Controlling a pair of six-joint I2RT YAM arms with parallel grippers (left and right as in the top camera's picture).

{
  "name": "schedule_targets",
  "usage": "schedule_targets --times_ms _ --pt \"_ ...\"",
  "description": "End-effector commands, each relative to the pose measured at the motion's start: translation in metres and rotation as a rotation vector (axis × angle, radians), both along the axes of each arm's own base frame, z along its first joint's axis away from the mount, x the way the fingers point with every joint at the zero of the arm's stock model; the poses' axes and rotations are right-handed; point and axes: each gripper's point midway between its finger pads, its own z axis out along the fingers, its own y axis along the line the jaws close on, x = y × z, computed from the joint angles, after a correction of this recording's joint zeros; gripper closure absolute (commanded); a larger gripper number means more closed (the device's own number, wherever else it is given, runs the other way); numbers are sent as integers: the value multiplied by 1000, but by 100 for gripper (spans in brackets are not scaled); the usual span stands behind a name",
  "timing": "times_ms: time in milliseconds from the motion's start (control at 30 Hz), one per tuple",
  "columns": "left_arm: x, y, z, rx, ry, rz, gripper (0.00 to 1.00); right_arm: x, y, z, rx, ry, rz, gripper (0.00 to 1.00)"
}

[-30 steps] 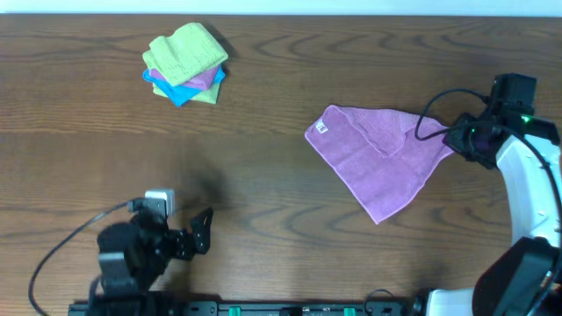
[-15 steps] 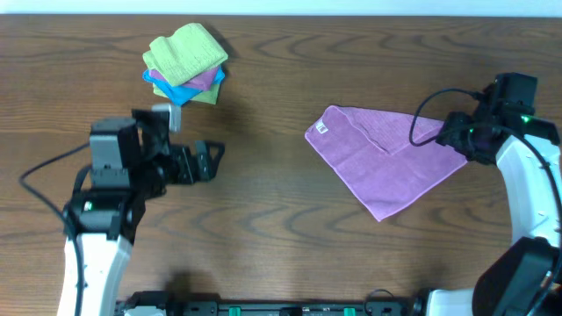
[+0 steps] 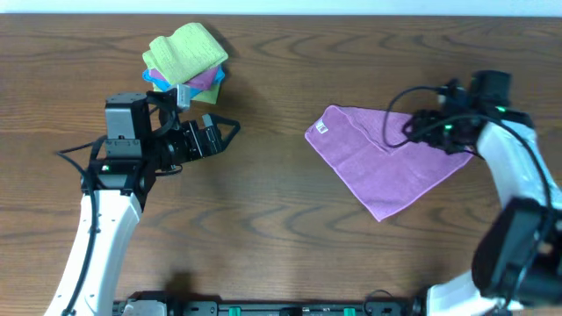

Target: Fold the cloth

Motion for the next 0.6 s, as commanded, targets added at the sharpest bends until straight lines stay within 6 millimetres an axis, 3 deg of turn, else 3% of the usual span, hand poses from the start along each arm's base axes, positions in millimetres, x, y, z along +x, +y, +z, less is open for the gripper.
schedule_targets --times_ms 0,200,300,333,567 --pt "-4 -10 13 -58 -9 -53 5 3 37 -10 10 -18 174 32" --pt "-5 -11 12 -59 -6 -54 4 -7 91 -22 26 30 282 36" --pt "-5 -11 12 -59 -6 -54 4 -9 102 -24 -12 38 295 40" --pt "-5 -10 12 -59 -6 -54 5 -9 103 -25 -30 41 290 49" --pt "-5 -10 12 -58 -7 -54 5 -5 107 -26 -45 20 291 83"
